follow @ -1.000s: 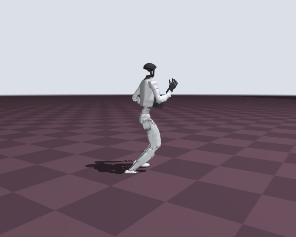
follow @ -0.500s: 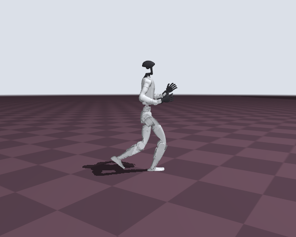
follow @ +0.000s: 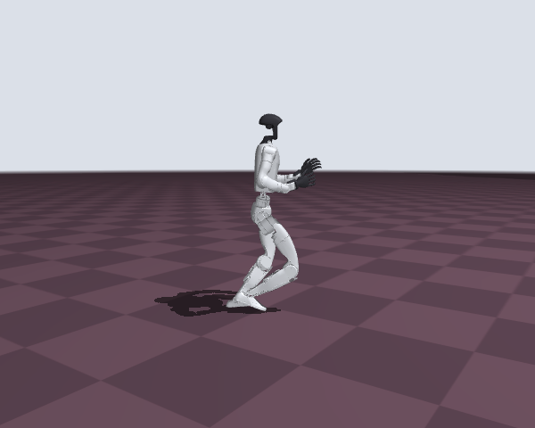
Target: Run
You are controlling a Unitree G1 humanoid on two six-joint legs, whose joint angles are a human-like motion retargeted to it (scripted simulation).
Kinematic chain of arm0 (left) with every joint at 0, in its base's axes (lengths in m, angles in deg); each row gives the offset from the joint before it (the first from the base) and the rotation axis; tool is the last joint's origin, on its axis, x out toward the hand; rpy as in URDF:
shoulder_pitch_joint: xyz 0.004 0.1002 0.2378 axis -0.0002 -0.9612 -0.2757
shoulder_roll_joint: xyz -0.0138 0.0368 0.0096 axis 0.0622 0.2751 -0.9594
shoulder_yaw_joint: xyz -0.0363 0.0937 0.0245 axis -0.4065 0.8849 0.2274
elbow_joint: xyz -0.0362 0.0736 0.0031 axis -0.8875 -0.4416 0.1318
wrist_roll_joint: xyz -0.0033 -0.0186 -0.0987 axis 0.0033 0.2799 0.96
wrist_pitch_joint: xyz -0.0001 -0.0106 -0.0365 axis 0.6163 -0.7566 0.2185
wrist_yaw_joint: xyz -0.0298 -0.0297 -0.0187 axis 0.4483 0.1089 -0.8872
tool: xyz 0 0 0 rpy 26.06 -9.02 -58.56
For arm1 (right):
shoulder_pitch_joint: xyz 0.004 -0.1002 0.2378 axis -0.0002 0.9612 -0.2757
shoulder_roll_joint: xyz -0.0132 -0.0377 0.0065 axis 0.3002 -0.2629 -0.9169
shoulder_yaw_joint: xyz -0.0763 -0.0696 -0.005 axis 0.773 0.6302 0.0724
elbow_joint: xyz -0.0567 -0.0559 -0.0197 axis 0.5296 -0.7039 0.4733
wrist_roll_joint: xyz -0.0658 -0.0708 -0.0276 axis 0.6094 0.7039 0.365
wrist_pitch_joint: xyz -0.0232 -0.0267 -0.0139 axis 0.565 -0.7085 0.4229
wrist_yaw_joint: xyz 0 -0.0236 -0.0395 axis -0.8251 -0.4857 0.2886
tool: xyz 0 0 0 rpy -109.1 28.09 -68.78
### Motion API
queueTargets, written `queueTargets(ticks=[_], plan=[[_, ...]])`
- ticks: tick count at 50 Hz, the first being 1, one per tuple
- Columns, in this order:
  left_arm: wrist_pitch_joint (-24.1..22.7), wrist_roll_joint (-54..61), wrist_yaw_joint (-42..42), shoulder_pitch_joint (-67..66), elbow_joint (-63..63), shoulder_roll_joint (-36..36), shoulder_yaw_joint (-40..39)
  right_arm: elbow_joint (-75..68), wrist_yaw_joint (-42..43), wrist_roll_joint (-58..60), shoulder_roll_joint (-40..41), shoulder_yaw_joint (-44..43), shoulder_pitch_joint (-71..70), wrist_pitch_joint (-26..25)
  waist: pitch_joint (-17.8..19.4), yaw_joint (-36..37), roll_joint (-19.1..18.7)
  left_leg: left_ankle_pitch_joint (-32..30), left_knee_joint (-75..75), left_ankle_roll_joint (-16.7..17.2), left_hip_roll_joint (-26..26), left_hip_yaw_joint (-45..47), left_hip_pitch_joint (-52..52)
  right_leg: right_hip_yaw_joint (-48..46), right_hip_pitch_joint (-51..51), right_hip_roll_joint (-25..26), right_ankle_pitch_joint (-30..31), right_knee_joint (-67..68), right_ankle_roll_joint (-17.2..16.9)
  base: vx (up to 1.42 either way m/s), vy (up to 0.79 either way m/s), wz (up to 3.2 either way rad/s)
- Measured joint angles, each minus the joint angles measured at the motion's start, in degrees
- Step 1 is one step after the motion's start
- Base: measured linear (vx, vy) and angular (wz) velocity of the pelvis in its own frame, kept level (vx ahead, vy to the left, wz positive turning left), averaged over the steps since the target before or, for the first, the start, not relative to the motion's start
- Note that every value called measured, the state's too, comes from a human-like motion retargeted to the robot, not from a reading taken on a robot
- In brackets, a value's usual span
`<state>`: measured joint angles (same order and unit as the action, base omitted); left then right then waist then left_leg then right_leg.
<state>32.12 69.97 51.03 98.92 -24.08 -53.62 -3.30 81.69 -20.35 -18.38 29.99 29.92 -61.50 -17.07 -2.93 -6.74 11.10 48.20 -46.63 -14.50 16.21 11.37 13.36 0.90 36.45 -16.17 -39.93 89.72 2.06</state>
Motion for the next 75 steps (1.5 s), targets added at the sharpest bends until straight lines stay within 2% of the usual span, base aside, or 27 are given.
queueTargets(ticks=[2,5,7,10,13,15,18,22,25,29,33,35,38,40,42,45,48,51,53,55,60,63,65,67,70,72,75], plan=[[-1.4,0.6,0.6,2.6,2.2,-0.2,1.1,0.8,-2.2,-3.1,-2.9,-1.8,5.5,0.0,-0.6,-2.2,-4.9,-5.0,5.4,5.2,-4.1,-1.1,-8.4,-3.5,2.9,6.1,-0.4,-13.0,-0.1,0.11,0.0,-0.29],[-5.5,1.3,2.7,1.3,4.8,-0.6,4.7,0.6,-3.9,-5.2,-5.4,-4.2,12.1,0.0,-3.6,-4.1,-10.2,-20.8,7.1,13.8,-10.5,-2.6,-14.5,-5.9,3.0,15.6,3.9,-37.5,-2.5,0.05,-0.1,-0.01],[-6.7,2.4,4.4,-2.1,5.7,-0.7,7.0,0.5,-2.6,-5.2,-5.3,-4.6,12.6,0.2,-4.5,-3.1,-12.4,-27.6,-3.0,16.0,-14.6,-3.4,-12.9,-6.3,1.3,20.3,6.5,-43.3,-2.1,-0.03,-0.08,-0.05],[-5.5,3.6,6.6,-9.5,4.2,-1.0,9.1,1.2,1.5,-3.0,-4.0,-4.3,7.4,1.2,-3.3,0.6,-12.7,-28.6,-23.8,14.6,-19.6,-3.1,-8.4,-5.8,-1.1,23.2,2.1,-34.5,3.0,-0.06,-0.05,-0.15],[-2.2,3.8,8.8,-18.8,0.1,-0.7,7.6,1.4,8.6,3.7,-2.1,-4.5,-6.6,0.8,0.1,6.4,-11.1,-18.6,-43.6,7.6,-24.9,-3.1,2.9,-4.6,-5.6,23.9,-8.0,-26.3,8.3,-0.05,-0.05,-0.12],[-1.7,4.7,10.8,-25.7,-1.1,0.4,4.4,1.6,13.0,8.7,-0.7,-4.6,-17.8,0.1,1.0,10.9,-10.0,-11.5,-48.5,3.2,-26.5,-3.1,13.6,-2.9,-9.5,24.4,-10.1,-27.9,9.1,-0.03,-0.01,-0.1],[-2.8,8.4,14.9,-37.2,1.8,3.4,-2.1,4.7,15.0,9.3,0.5,-4.4,-26.2,-0.2,0.7,14.5,-4.6,-8.0,-34.9,1.3,-19.7,0.1,23.2,-0.7,-18.9,18.6,-7.9,-32.4,4.0,0.06,0.04,0.47],[-3.8,12.3,16.9,-44.6,3.4,4.2,-6.9,8.5,12.1,5.9,0.8,-1.9,-25.2,0.8,-2.1,16.2,1.9,-12.9,0.4,5.0,-7.1,4.8,23.4,-0.9,-27.7,8.4,7.6,-35.7,-6.9,0.06,0.09,0.8],[-3.5,11.9,14.2,-42.3,3.3,2.3,-7.0,8.6,9.5,5.0,1.6,0.6,-20.8,1.1,-3.4,14.4,3.7,-14.7,5.9,4.3,-1.7,4.9,21.1,-1.7,-28.7,2.8,14.4,-26.3,-9.7,-0.01,0.04,0.23],[-2.1,5.8,6.7,-26.8,2.7,0.1,-5.3,4.3,6.7,5.8,3.5,2.4,-12.2,0.2,-2.0,8.2,4.6,-5.3,-5.4,-0.5,1.0,3.2,16.0,-1.8,-21.4,-4.3,10.6,-4.1,-5.6,-0.03,-0.01,-0.09],[0.0,1.2,1.2,-4.0,-0.4,0.2,0.0,0.5,2.9,1.6,1.7,1.0,-3.8,0.0,-0.7,1.6,0.9,-0.3,-2.6,-0.3,0.0,0.5,3.9,-0.9,-5.6,-2.7,1.4,1.8,0.0,-0.02,0.05,-0.34],[-0.2,1.6,1.4,2.0,0.8,0.1,1.9,1.1,0.7,-2.0,-1.1,-0.4,1.0,0.3,-0.9,-1.1,-3.0,-2.4,3.1,3.0,-2.4,-0.7,-4.3,-3.1,-0.5,1.4,-0.5,-5.7,0.8,0.07,0.03,-0.34],[-2.9,2.6,3.1,4.7,3.3,-0.4,5.1,1.4,-1.9,-5.2,-4.6,-2.6,7.7,-0.3,-2.7,-4.2,-8.2,-14.1,10.3,10.7,-7.2,-1.8,-13.4,-7.1,2.2,8.8,1.7,-26.1,-1.0,0.07,-0.08,-0.13],[-5.2,2.9,4.5,4.2,5.0,-0.5,7.5,1.0,-2.7,-6.0,-5.8,-4.2,11.5,-0.6,-4.4,-4.8,-11.4,-22.5,10.0,15.1,-11.0,-2.3,-15.7,-8.2,1.8,14.8,5.2,-40.9,-3.0,0.04,-0.09,-0.09],[-6.4,3.6,5.8,2.4,6.7,-0.5,9.4,0.8,-2.0,-5.9,-6.0,-5.2,13.2,-0.5,-5.4,-4.2,-13.6,-27.5,2.8,17.1,-14.6,-2.7,-15.0,-8.4,0.8,19.3,8.0,-48.3,-3.4,-0.02,-0.07,-0.12],[-6.5,5.1,7.5,-1.8,7.1,-0.7,11.3,0.6,0.2,-4.7,-5.2,-5.1,12.2,0.1,-5.0,-2.3,-14.2,-28.3,-12.2,16.2,-18.6,-2.3,-13.6,-8.0,0.0,22.1,6.9,-42.4,-0.6,-0.01,-0.02,-0.05],[-3.7,6.8,9.4,-8.3,4.5,-1.2,10.8,0.3,4.3,-1.6,-3.4,-4.3,5.2,0.1,-2.7,1.5,-13.7,-22.1,-30.1,12.1,-23.8,-1.7,-8.9,-7.3,-1.7,23.5,-0.9,-30.8,5.5,-0.03,-0.03,-0.13],[-0.9,8.2,12.2,-16.2,1.2,-1.2,7.8,-0.6,9.1,3.8,-1.2,-3.6,-7.5,-1.2,0.0,6.6,-11.2,-12.3,-43.0,5.5,-26.7,-1.3,1.4,-5.6,-5.9,22.8,-8.3,-25.5,8.5,0.0,0.0,0.0],[-0.6,9.9,14.8,-22.5,1.3,-0.1,4.1,-0.4,11.7,6.6,0.2,-3.1,-16.2,-1.9,0.5,9.8,-9.1,-7.0,-44.0,2.4,-25.9,-0.7,10.2,-3.9,-9.8,21.8,-9.7,-27.0,8.1,0.0,0.0,0.0],[-1.2,12.1,17.1,-29.6,3.1,1.7,0.4,1.4,12.8,7.1,0.9,-3.0,-21.6,-2.0,0.2,12.4,-6.2,-4.7,-37.4,1.1,-22.3,0.9,17.1,-2.2,-15.2,19.4,-8.5,-30.6,5.6,0.04,0.04,0.31],[-2.9,17.1,20.7,-41.7,5.8,3.9,-6.0,6.0,11.8,4.8,0.8,-2.1,-22.7,-0.8,-2.6,15.7,1.4,-11.5,2.2,5.4,-8.0,5.7,21.0,-1.9,-27.0,8.9,7.5,-38.2,-6.3,0.07,0.07,0.58],[-2.5,17.7,20.0,-42.5,5.5,2.3,-6.5,5.8,10.1,4.6,0.6,-0.9,-19.9,-0.5,-3.9,14.7,3.1,-15.3,12.7,6.1,-2.2,5.3,19.7,-2.6,-29.0,3.9,13.9,-32.4,-9.5,0.0,0.04,0.2],[-2.5,16.7,18.4,-40.8,5.3,1.1,-6.3,4.4,8.8,5.4,0.8,0.0,-16.9,-0.5,-4.2,13.1,3.7,-14.7,9.0,4.1,-0.2,5.0,19.1,-3.0,-29.1,0.6,16.0,-25.1,-9.9,-0.01,0.03,-0.05],[-2.4,14.2,16.0,-36.6,5.2,-0.1,-5.8,1.7,7.7,6.9,1.3,0.4,-13.4,-1.0,-3.4,10.9,4.2,-10.7,1.5,0.9,1.3,4.7,17.9,-3.4,-27.3,-3.3,15.2,-14.9,-8.5,-0.04,0.04,-0.19],[-1.6,9.2,11.7,-25.8,4.5,-0.4,-4.2,-3.8,6.7,8.9,2.2,0.9,-7.6,-2.2,-1.2,6.5,4.1,-2.1,-7.5,-0.5,0.7,3.3,14.1,-3.2,-20.4,-6.7,8.7,-0.8,-3.4,-0.05,-0.03,-0.29],[-0.5,6.6,8.3,-15.0,1.7,-0.3,-1.6,-7.1,5.3,8.2,1.8,0.0,-4.7,-1.9,-0.4,3.9,2.4,0.5,-6.1,-0.5,-0.2,2.4,9.0,-2.4,-12.1,-6.0,3.7,2.3,-0.1,-0.03,0.04,-0.43],[-0.3,7.0,7.3,-6.7,2.2,-0.4,0.8,-7.0,2.6,3.9,-1.2,-1.4,2.3,-1.2,-0.9,0.0,-2.0,-1.3,2.3,1.6,-1.4,0.6,-2.5,-3.8,-3.4,-2.0,-1.2,-4.6,1.6,0.05,0.07,-0.48]])
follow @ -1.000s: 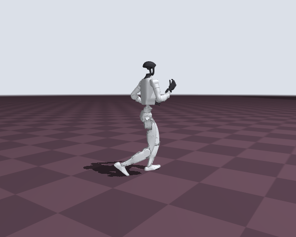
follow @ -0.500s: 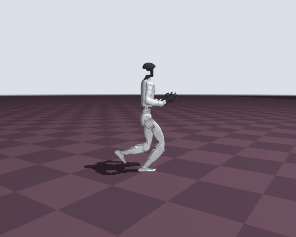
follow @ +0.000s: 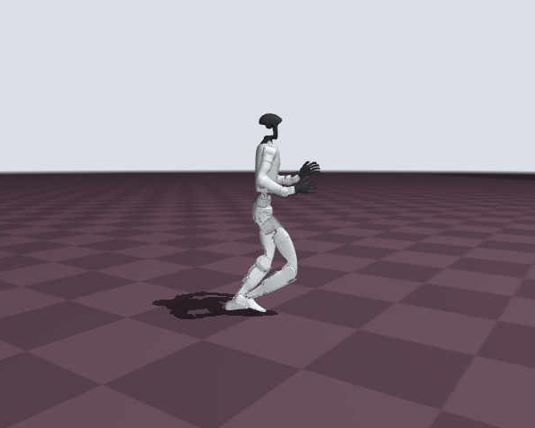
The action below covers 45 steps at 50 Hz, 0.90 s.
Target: Run
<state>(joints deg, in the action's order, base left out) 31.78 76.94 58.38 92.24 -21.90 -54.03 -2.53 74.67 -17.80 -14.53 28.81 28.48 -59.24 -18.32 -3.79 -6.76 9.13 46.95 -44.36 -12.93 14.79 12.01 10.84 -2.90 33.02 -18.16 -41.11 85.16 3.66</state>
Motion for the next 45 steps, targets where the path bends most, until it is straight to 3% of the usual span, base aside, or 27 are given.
queueTargets(ticks=[5,7,10,14,17,20,23,27,30,33,37,40,42,45], plan=[[-3.8,1.5,2.8,1.9,3.3,-0.5,4.5,1.4,-3.4,-4.2,-3.9,-3.4,10.7,-0.5,-4.0,-3.8,-8.8,-20.2,9.7,12.5,-8.7,-2.0,-12.7,-5.8,3.1,14.3,5.1,-35.8,-3.5,0.08,-0.08,-0.26],[-5.0,1.5,3.8,0.7,4.7,-0.2,6.3,1.8,-3.9,-5.3,-4.1,-4.6,13.1,-0.7,-5.3,-3.4,-11.3,-26.4,4.4,15.3,-12.4,-2.5,-12.4,-5.9,2.2,19.6,8.6,-46.1,-4.7,0.0,-0.08,-0.2],[-5.4,2.4,5.2,-2.4,5.6,0.0,8.0,2.0,-2.7,-5.3,-3.7,-4.7,13.0,-0.5,-5.1,-2.2,-12.4,-29.5,-9.7,15.5,-16.1,-2.8,-11.3,-5.2,1.8,23.0,8.8,-43.1,-2.9,-0.04,-0.05,-0.19],[-2.2,4.2,7.4,-9.4,2.1,-0.5,7.9,2.0,1.5,-3.3,-2.2,-3.0,4.8,-0.6,-2.0,2.0,-12.3,-21.6,-33.1,10.7,-22.8,-2.6,-4.8,-4.2,-0.1,25.5,0.4,-28.5,4.4,-0.04,-0.04,-0.24],[0.5,4.5,9.3,-15.8,-1.8,-0.4,5.6,1.3,4.8,0.2,-0.9,-1.5,-6.3,-1.6,0.6,6.7,-9.9,-11.0,-44.7,4.3,-25.2,-2.0,5.1,-2.4,-4.2,24.7,-6.4,-23.2,6.7,-0.01,-0.01,-0.07],[0.7,6.5,13.2,-24.0,-1.3,1.7,-0.2,2.2,6.3,2.1,1.0,-0.2,-17.3,-2.5,0.6,10.1,-5.6,-5.2,-41.1,0.4,-21.6,-0.4,17.5,0.1,-10.5,21.5,-6.5,-26.9,4.1,0.02,0.02,0.17],[-0.5,9.6,16.3,-32.7,0.8,3.9,-4.5,5.9,5.2,0.5,1.1,0.5,-19.5,-2.4,-1.3,13.0,-1.0,-6.6,-21.5,1.9,-14.6,2.9,23.0,1.4,-18.3,16.6,1.4,-33.2,-2.4,0.07,0.07,0.41],[-0.9,12.0,17.1,-38.2,1.3,3.8,-6.8,8.3,3.5,-0.5,0.3,1.6,-17.2,-1.5,-4.1,13.7,3.4,-13.7,9.3,5.5,-3.3,4.0,22.3,0.4,-24.0,8.8,12.7,-33.2,-9.9,0.03,0.08,0.45],[-0.8,10.6,15.4,-37.5,0.7,2.5,-6.7,7.0,2.1,0.9,0.1,2.5,-14.1,-1.2,-4.9,12.1,4.3,-13.2,8.6,3.7,0.2,3.4,21.8,-0.3,-24.9,4.4,15.4,-23.9,-11.0,-0.02,0.04,0.01],[-0.8,5.9,11.5,-31.8,-0.8,1.2,-5.8,3.2,1.5,4.3,0.5,3.1,-10.6,-1.8,-3.7,9.0,5.5,-7.4,-1.8,-1.1,2.8,2.9,20.3,-0.3,-22.8,-1.0,14.0,-10.0,-9.3,-0.03,0.04,-0.19],[0.2,-1.1,4.5,-15.6,-5.7,0.8,-2.3,-4.3,2.3,8.2,1.8,3.0,-7.1,-1.9,-1.0,4.1,4.5,1.2,-9.4,-2.1,1.2,1.5,15.0,0.9,-12.4,-2.6,6.5,3.8,-3.1,-0.05,-0.01,-0.38],[0.4,-2.3,2.2,-6.1,-6.8,0.6,0.3,-6.0,1.3,6.6,0.0,1.9,-3.1,-0.8,-1.2,0.4,1.5,1.0,-3.4,-1.1,0.7,0.4,5.8,1.1,-2.6,-0.8,1.7,2.4,-0.8,0.01,0.06,-0.47],[-0.3,-1.8,2.1,-3.3,-5.3,0.4,1.2,-5.2,0.4,4.8,-2.2,1.0,0.4,-0.3,-1.7,-1.1,-2.3,-2.5,2.0,2.9,-2.3,-0.5,-1.2,-1.5,1.0,3.4,1.0,-5.8,-0.4,0.08,-0.01,-0.54],[-2.7,-0.4,3.4,-2.1,-2.7,-0.3,3.1,-4.4,-1.2,2.9,-4.6,-0.7,5.9,-0.3,-4.0,-3.0,-6.9,-14.8,9.5,10.3,-6.5,-1.7,-9.0,-5.1,3.7,9.8,3.6,-24.6,-2.2,0.08,-0.09,-0.31]])
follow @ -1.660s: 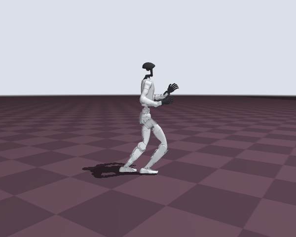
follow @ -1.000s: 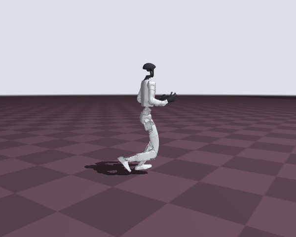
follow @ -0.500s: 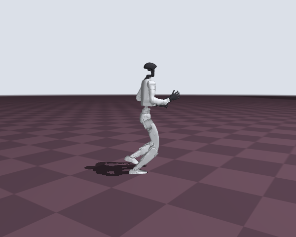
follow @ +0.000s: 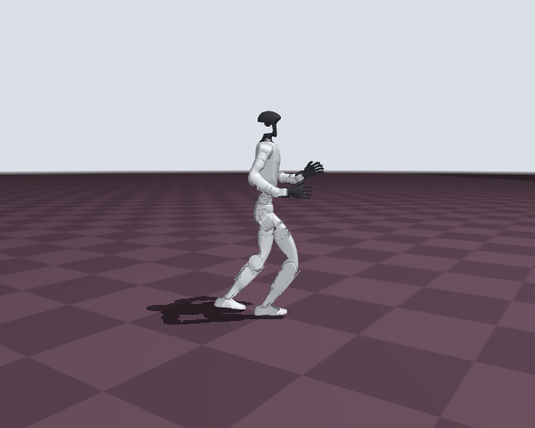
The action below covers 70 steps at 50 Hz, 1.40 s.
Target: Run
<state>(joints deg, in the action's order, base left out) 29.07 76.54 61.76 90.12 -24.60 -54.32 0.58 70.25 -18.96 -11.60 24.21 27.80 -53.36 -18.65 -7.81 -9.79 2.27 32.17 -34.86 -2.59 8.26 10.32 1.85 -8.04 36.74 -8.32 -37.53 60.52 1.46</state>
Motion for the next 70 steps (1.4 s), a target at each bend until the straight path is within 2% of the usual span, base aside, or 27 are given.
queueTargets(ticks=[3,6,9,12,15,17,20,25,27,30,32,35,38,40,43,45,47,50,52,54,57,60,62,64,68,70], plan=[[-2.0,0.2,1.9,-1.2,2.4,0.2,2.1,0.2,-1.1,-1.1,-0.7,-2.2,4.2,-0.3,-2.4,0.6,-3.9,-10.2,-3.1,4.9,-5.3,-0.6,-1.3,-1.3,-0.8,7.8,4.9,-18.5,-2.3,0.03,-0.09,-0.27],[-2.7,0.7,3.0,-3.6,3.7,0.1,3.3,0.4,-0.3,-1.3,-0.2,-2.7,5.2,-0.1,-2.5,2.0,-4.9,-13.3,-14.9,5.2,-8.8,-0.6,-0.7,-1.2,-0.9,10.9,5.1,-18.4,-1.3,-0.04,-0.05,-0.26],[-1.6,1.9,4.2,-7.1,3.1,-0.4,3.5,0.2,1.8,-0.8,0.5,-2.4,2.8,0.1,-1.3,4.2,-5.6,-10.1,-29.8,3.3,-13.3,-0.6,1.5,-1.2,-1.9,12.9,1.3,-10.3,3.1,-0.04,-0.05,-0.25],[0.7,2.6,5.1,-11.2,0.3,-1.3,2.5,-0.5,5.0,1.1,1.4,-1.4,-3.5,-0.3,1.4,7.2,-5.0,-3.1,-44.0,-1.0,-17.5,-0.7,5.9,-0.3,-4.0,13.6,-5.5,-1.1,7.6,-0.03,-0.03,-0.15],[2.3,2.5,6.4,-15.1,-2.7,-1.4,0.2,-1.5,8.2,4.1,2.7,-0.4,-12.6,-1.0,3.7,10.5,-2.8,5.7,-51.9,-6.5,-19.0,-0.5,14.0,1.4,-8.6,12.8,-9.6,1.0,8.2,0.0,0.0,0.0],[2.2,3.3,7.6,-18.7,-2.6,-0.2,-2.1,-0.8,9.4,5.0,3.6,0.2,-17.5,-1.0,4.0,12.2,-0.5,9.5,-50.3,-8.8,-17.0,0.4,20.4,3.0,-12.6,11.5,-9.1,-1.4,6.4,0.0,0.0,0.0],[1.3,5.3,9.3,-25.3,-0.5,2.6,-5.5,2.2,9.5,3.8,4.6,0.9,-21.0,-0.9,3.1,14.5,3.2,10.5,-39.3,-9.1,-11.9,2.4,27.9,5.0,-19.1,8.7,-4.1,-6.9,1.7,0.02,0.02,0.06],[0.2,7.5,10.5,-32.7,0.9,4.3,-9.1,5.5,7.3,1.4,4.2,1.9,-19.2,0.1,-0.2,15.8,8.8,2.2,-6.9,-4.6,-0.1,4.6,30.5,4.8,-26.7,1.2,9.8,-11.2,-7.4,0.04,0.06,0.23],[0.3,7.6,9.9,-33.8,0.6,3.4,-9.5,5.2,6.6,1.5,3.9,2.2,-18.0,0.4,-1.2,15.1,10.1,-1.0,2.3,-3.9,4.1,3.9,29.1,4.6,-27.7,-1.7,13.3,-8.3,-9.3,0.0,0.03,0.05],[0.4,5.9,8.4,-33.5,0.0,2.1,-9.4,3.2,5.9,3.0,3.9,2.8,-15.0,0.7,-1.8,13.6,11.0,-0.5,0.3,-5.4,7.1,3.3,28.4,4.4,-28.0,-5.3,15.2,-0.1,-10.0,-0.01,0.02,-0.08],[0.4,3.5,6.6,-31.4,-0.7,1.3,-8.9,0.6,5.8,4.7,4.5,3.0,-13.0,0.7,-1.4,12.2,11.6,3.1,-5.4,-8.2,8.7,2.9,27.3,4.4,-27.0,-8.2,14.2,7.7,-9.3,-0.03,0.05,-0.33],[0.9,-0.9,3.2,-25.5,-2.4,0.5,-7.6,-4.8,6.8,7.4,5.8,3.1,-10.5,-0.3,0.6,9.5,11.8,11.9,-15.2,-12.2,9.5,2.6,24.8,4.6,-22.8,-12.1,9.6,20.8,-6.0,-0.04,0.04,-0.46],[1.8,-4.2,-0.9,-15.2,-6.1,0.3,-5.0,-11.1,8.5,8.9,6.8,2.7,-9.4,-0.4,2.4,6.5,11.1,17.2,-16.9,-12.4,8.6,1.9,20.0,5.5,-13.3,-13.4,2.6,28.4,-1.4,-0.05,0.01,-0.51],[2.2,-4.9,-2.6,-9.5,-7.6,-0.1,-3.4,-13.6,8.9,8.6,6.3,2.1,-7.9,0.2,2.6,4.5,10.0,17.7,-13.3,-12.0,8.6,1.3,15.0,5.7,-6.3,-13.3,-1.3,28.1,0.5,-0.01,0.04,-0.5],[1.6,-4.1,-3.0,-5.3,-7.1,-0.7,-2.1,-14.0,8.3,7.2,3.9,1.1,-4.6,0.9,2.3,2.8,5.3,14.6,-5.9,-7.5,5.1,0.4,5.7,2.6,-0.5,-8.0,-3.8,17.3,1.1,0.06,-0.01,-0.61],[0.4,-3.3,-2.4,-4.3,-6.4,-0.9,-1.1,-14.1,7.7,6.6,2.6,0.4,-2.5,0.9,1.4,2.1,1.6,10.6,-3.2,-3.5,1.4,-0.1,1.0,0.0,0.9,-2.6,-3.4,6.2,0.5,0.09,-0.07,-0.52],[-1.1,-2.8,-1.4,-4.6,-6.3,-1.2,0.3,-14.4,7.1,6.2,1.8,-0.2,-0.7,0.8,-0.2,2.1,-0.9,4.0,-2.1,0.0,-1.6,-0.6,-1.6,-1.0,0.7,2.4,-1.2,-5.1,-0.8,0.06,-0.1,-0.38],[-2.4,-2.3,0.3,-7.0,-6.3,-1.4,2.3,-14.9,6.8,5.4,1.7,-0.7,0.7,0.9,-2.0,3.5,-3.7,-4.3,-9.4,3.7,-6.2,-2.1,-1.5,-1.2,-1.7,8.8,2.5,-15.1,-1.4,0.01,-0.09,-0.43],[-2.2,-2.2,1.4,-9.6,-7.0,-1.5,3.3,-14.8,7.4,5.2,2.1,-0.2,-0.3,0.8,-1.9,5.0,-4.0,-6.9,-18.7,3.9,-8.3,-2.5,-0.1,-0.5,-2.9,10.7,2.2,-12.8,-0.1,-0.04,-0.05,-0.42],[-1.4,-2.0,2.9,-12.5,-8.0,-1.3,3.6,-14.4,8.4,5.3,2.3,0.5,-2.9,0.6,-1.2,7.0,-4.1,-6.2,-29.9,2.9,-10.9,-2.7,3.1,-0.1,-4.8,12.3,0.2,-9.5,2.0,-0.04,-0.05,-0.39],[0.4,-1.9,4.8,-17.0,-10.2,-0.6,2.7,-13.4,10.2,6.6,2.4,1.8,-9.5,0.0,0.9,10.5,-3.3,0.5,-44.9,-1.2,-14.7,-2.5,11.0,1.0,-8.4,13.6,-4.5,-5.3,4.6,-0.04,-0.03,-0.33],[1.1,-1.0,6.2,-21.4,-11.4,0.6,-0.1,-12.0,11.5,8.4,2.6,2.9,-17.4,-0.5,2.6,13.6,-1.1,8.8,-49.3,-5.8,-15.1,-1.8,21.6,2.8,-13.1,12.9,-7.2,-5.6,4.1,-0.02,-0.01,-0.15],[1.1,0.7,7.4,-24.8,-11.0,1.7,-3.0,-10.7,11.4,8.5,3.2,3.5,-21.1,-0.6,2.6,14.5,1.3,11.5,-43.4,-7.3,-12.5,-0.6,27.6,3.8,-16.9,11.0,-6.3,-8.1,2.3,0.0,0.0,0.0],[0.9,2.3,8.3,-27.8,-10.7,2.4,-5.1,-8.8,10.5,7.7,3.6,3.9,-22.2,-0.4,1.9,15.2,3.6,12.2,-32.9,-7.3,-9.0,0.9,31.2,4.4,-20.7,8.6,-3.8,-10.7,-0.5,0.04,0.06,0.05],[1.2,3.8,8.3,-30.2,-11.2,2.3,-6.9,-7.2,8.3,6.5,3.7,4.2,-20.3,0.1,-0.2,14.8,7.6,8.8,-9.0,-6.0,0.1,2.1,32.0,4.4,-26.0,2.6,2.8,-10.9,-6.4,0.02,0.07,0.15],[1.3,3.4,7.3,-29.8,-11.3,1.4,-7.1,-8.4,7.6,6.9,4.0,4.6,-18.0,0.1,-0.8,13.9,8.2,8.5,-8.2,-6.4,2.4,2.0,31.6,4.4,-26.7,0.5,4.9,-5.9,-7.8,0.0,0.0,0.0]])
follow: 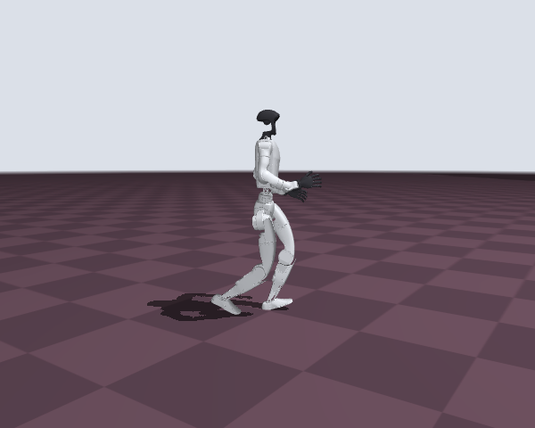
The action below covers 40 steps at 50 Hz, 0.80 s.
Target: Run
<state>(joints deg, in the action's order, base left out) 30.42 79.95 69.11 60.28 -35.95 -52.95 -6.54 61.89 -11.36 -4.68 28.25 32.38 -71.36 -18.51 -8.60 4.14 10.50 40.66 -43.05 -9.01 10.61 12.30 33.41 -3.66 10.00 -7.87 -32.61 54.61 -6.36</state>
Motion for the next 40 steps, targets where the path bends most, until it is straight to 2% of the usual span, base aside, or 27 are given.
queueTargets(ticks=[3,5,8,10,12,14,18,20,23,26,28,30,33,36,38,40], plan=[[0.1,-2.5,-2.8,3.4,0.1,-1.5,0.2,-4.5,-0.5,1.3,0.9,0.2,4.1,-0.7,0.0,-2.4,0.9,2.5,-5.2,-3.0,3.0,-0.5,-2.7,0.0,1.7,-4.2,2.9,12.8,-0.7,-0.02,0.03,-0.17],[0.4,-4.8,-5.2,7.6,0.3,-2.3,0.7,-8.9,0.1,2.1,1.9,0.1,6.7,-1.7,0.9,-4.5,1.1,6.5,-9.0,-5.0,4.3,-0.8,-5.3,0.0,5.2,-7.2,3.2,23.2,0.2,-0.04,0.05,-0.36],[1.3,-7.8,-9.8,18.1,-0.9,-2.9,2.8,-16.8,1.5,2.4,3.2,-1.4,8.4,-2.1,2.0,-7.8,1.7,8.7,-6.3,-5.7,6.1,-1.1,-10.7,1.5,16.0,-11.3,-0.7,33.1,3.2,-0.04,0.04,-0.35],[1.6,-8.1,-11.2,23.3,-0.9,-3.2,3.9,-19.8,1.4,1.2,2.8,-2.1,10.2,-1.8,2.2,-9.5,0.6,8.5,-1.1,-4.4,6.1,-1.6,-16.4,1.5,22.6,-11.8,-4.0,33.1,4.9,0.01,0.03,-0.46],[1.3,-7.5,-11.3,26.8,-0.1,-3.5,4.6,-20.8,0.3,-0.7,1.5,-2.8,12.2,-1.6,2.2,-10.5,-2.1,6.7,4.6,-1.8,4.3,-2.4,-22.6,-0.3,27.0,-9.5,-6.3,26.7,5.6,0.05,0.0,-0.58],[0.4,-6.9,-10.6,28.8,0.6,-3.8,5.6,-21.0,-1.1,-2.1,0.3,-3.8,14.1,-1.7,2.0,-11.0,-5.7,4.3,7.4,1.8,0.6,-2.8,-27.5,-3.0,29.2,-4.8,-7.4,16.2,5.6,0.07,-0.04,-0.62],[-1.9,-6.8,-8.6,29.3,1.1,-4.1,8.3,-20.1,-2.6,-3.5,-0.8,-5.6,16.5,-2.0,0.3,-10.5,-10.6,-2.0,5.0,7.2,-6.0,-3.5,-31.8,-4.7,29.7,5.0,-6.3,-3.9,4.9,0.04,-0.09,-0.46],[-2.0,-6.7,-7.7,27.5,0.7,-4.5,9.5,-19.4,-2.2,-3.6,-0.8,-5.5,16.2,-2.0,0.1,-9.8,-10.9,-3.7,-2.1,7.8,-7.8,-4.0,-32.0,-4.1,29.2,7.1,-6.2,-3.0,6.0,-0.03,-0.07,-0.39],[-0.5,-6.2,-5.6,23.1,-2.0,-5.0,10.5,-17.5,-0.6,-3.4,-0.9,-4.7,12.4,-2.1,1.5,-7.5,-11.5,-5.5,-20.0,7.4,-12.0,-4.6,-29.1,-3.6,26.7,10.1,-8.3,4.0,10.0,-0.04,-0.06,-0.41],[1.6,-6.2,-3.0,18.7,-6.0,-5.0,10.4,-15.0,1.3,-2.1,-1.2,-3.4,5.3,-2.9,3.8,-4.3,-11.2,-3.1,-37.3,3.6,-16.7,-4.3,-20.5,-3.1,22.7,11.7,-11.6,6.9,12.4,-0.05,-0.05,-0.31],[2.2,-5.8,-1.0,15.5,-7.2,-4.2,9.3,-12.7,2.1,-1.4,-1.1,-2.6,0.6,-3.1,4.2,-2.5,-10.0,1.0,-41.5,0.5,-17.8,-3.8,-13.1,-2.3,19.0,11.7,-11.9,4.4,11.7,0.0,0.0,0.0],[2.4,-4.4,0.9,11.0,-6.6,-2.6,7.3,-9.7,1.7,-1.8,-0.6,-2.1,-2.2,-3.1,3.8,-1.0,-8.0,4.1,-38.8,-1.5,-16.6,-2.8,-6.6,-1.0,14.7,10.8,-10.2,0.1,9.5,0.0,0.0,0.0],[1.9,-1.5,2.5,4.9,-5.1,-0.7,4.6,-5.4,0.3,-3.5,0.0,-1.8,-3.0,-2.9,2.2,0.8,-5.0,5.0,-25.0,-1.3,-12.4,-0.9,-0.8,0.4,8.5,8.5,-4.4,-5.6,4.7,0.03,0.04,-0.05],[2.1,0.7,2.5,1.6,-4.7,-0.4,3.1,-2.7,-1.0,-4.5,0.0,-1.5,-2.0,-2.3,0.4,1.0,-2.4,3.0,-8.0,0.0,-6.2,-0.5,1.5,0.3,3.9,4.9,0.6,-7.7,0.5,0.03,0.06,0.04],[2.3,1.4,1.8,1.1,-4.8,-0.9,2.6,-2.2,-1.7,-4.2,0.1,-1.2,-1.1,-2.0,-0.1,0.5,-1.8,2.8,-3.0,0.1,-3.3,-0.9,1.9,0.0,2.2,3.1,1.4,-5.2,-0.7,0.0,0.03,0.0],[2.4,1.1,0.7,1.6,-5.1,-1.7,2.4,-3.2,-2.0,-3.1,0.4,-0.9,0.4,-2.0,-0.4,-0.4,-1.4,3.6,-5.0,-0.9,-1.7,-1.1,1.8,-0.1,1.2,1.2,0.7,-0.3,-0.9,0.0,0.0,0.0]])
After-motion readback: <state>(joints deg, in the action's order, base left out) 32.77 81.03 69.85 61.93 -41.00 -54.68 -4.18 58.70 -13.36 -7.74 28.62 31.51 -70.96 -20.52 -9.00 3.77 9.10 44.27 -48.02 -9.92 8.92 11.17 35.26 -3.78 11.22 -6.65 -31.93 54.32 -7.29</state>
